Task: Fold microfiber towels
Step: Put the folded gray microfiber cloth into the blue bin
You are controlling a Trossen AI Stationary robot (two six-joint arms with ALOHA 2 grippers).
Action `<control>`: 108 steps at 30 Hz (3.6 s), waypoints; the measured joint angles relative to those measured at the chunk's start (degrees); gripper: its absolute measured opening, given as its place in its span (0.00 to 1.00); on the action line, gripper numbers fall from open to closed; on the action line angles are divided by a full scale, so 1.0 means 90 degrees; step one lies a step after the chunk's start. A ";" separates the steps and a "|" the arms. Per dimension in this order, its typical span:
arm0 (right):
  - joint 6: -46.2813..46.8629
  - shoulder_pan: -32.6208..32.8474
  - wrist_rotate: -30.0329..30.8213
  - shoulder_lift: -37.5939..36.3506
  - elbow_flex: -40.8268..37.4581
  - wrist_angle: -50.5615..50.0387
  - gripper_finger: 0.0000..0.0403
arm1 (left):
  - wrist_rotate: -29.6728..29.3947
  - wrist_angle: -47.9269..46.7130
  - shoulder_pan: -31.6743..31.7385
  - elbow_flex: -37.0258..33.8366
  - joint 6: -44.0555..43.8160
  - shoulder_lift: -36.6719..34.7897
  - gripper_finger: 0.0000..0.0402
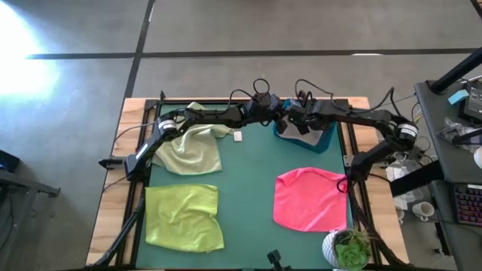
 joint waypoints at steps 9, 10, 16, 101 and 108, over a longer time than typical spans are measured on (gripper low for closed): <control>0.0190 -0.0021 -0.0329 -0.0334 -0.0029 -0.0765 0.03 | -0.0227 -0.0027 0.0024 -0.0029 0.0500 -0.0006 0.08; 0.0272 -0.0033 -0.0330 -0.0355 -0.0047 -0.0948 0.03 | -0.0265 -0.0015 0.0044 -0.0029 0.0492 -0.0008 0.10; -0.0379 -0.0109 -0.0442 -0.0318 -0.0297 -0.0134 0.03 | -0.0257 -0.0010 0.0030 -0.0027 0.0488 -0.0016 0.22; -0.3929 0.1454 -0.1568 -0.1352 0.1232 0.0294 0.03 | 0.2701 -0.0621 -0.0010 0.0046 0.1953 -0.0885 0.48; -0.3884 0.1454 -0.1660 -0.1324 0.1232 0.0296 0.03 | 0.2839 -0.0731 -0.0056 0.0046 0.1801 -0.1319 0.48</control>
